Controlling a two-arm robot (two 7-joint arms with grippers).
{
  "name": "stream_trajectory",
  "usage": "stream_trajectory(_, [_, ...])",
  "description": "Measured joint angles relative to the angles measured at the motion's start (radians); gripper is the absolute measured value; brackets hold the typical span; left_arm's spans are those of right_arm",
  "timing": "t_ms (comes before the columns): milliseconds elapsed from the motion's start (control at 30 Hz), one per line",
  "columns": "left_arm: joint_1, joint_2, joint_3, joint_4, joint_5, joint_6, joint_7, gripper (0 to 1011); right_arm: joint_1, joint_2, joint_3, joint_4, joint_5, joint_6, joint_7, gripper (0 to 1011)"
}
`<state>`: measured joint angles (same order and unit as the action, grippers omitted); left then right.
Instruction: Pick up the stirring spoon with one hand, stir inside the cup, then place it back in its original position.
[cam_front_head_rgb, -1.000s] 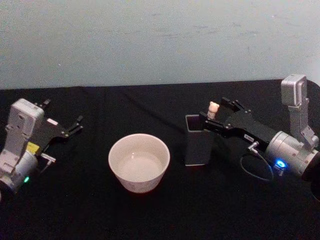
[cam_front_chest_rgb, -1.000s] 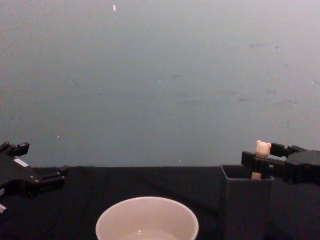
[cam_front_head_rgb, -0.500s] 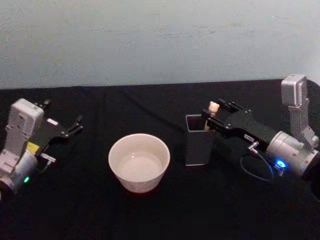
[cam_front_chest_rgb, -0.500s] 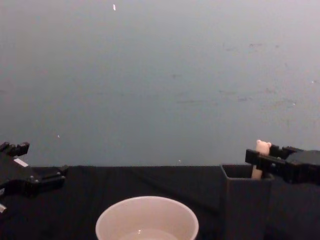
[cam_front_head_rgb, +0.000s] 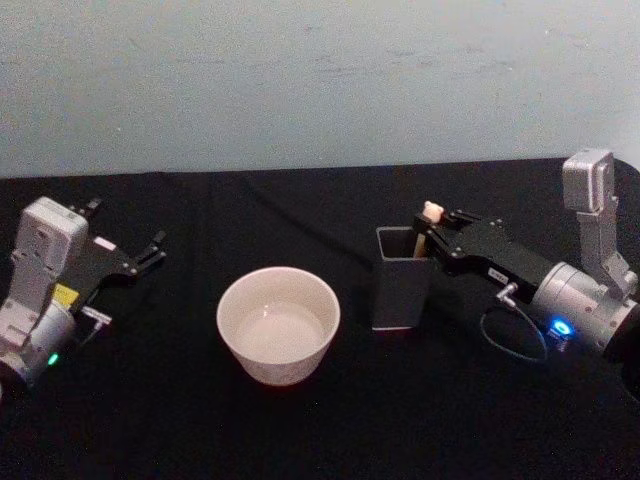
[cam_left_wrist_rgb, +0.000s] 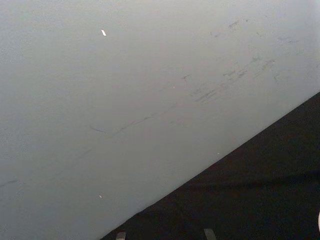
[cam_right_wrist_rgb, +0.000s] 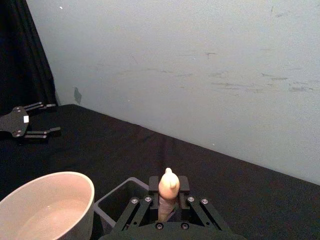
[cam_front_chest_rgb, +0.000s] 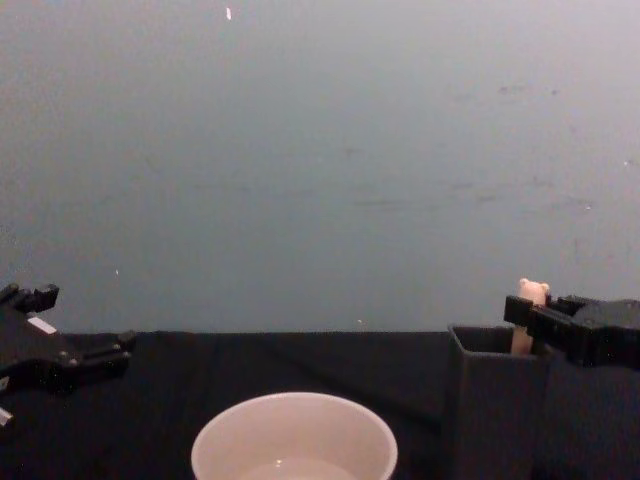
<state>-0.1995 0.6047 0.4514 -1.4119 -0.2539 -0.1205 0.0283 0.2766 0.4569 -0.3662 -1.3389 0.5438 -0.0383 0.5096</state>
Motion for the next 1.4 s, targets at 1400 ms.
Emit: stream_trajectory(1400, [0.0, 0.0, 0.0, 0.0, 0.0, 0.0, 0.0, 1001, -0.014, 0.026, 0.033, -0.109, 0.062, 0.005, 0.039, 218])
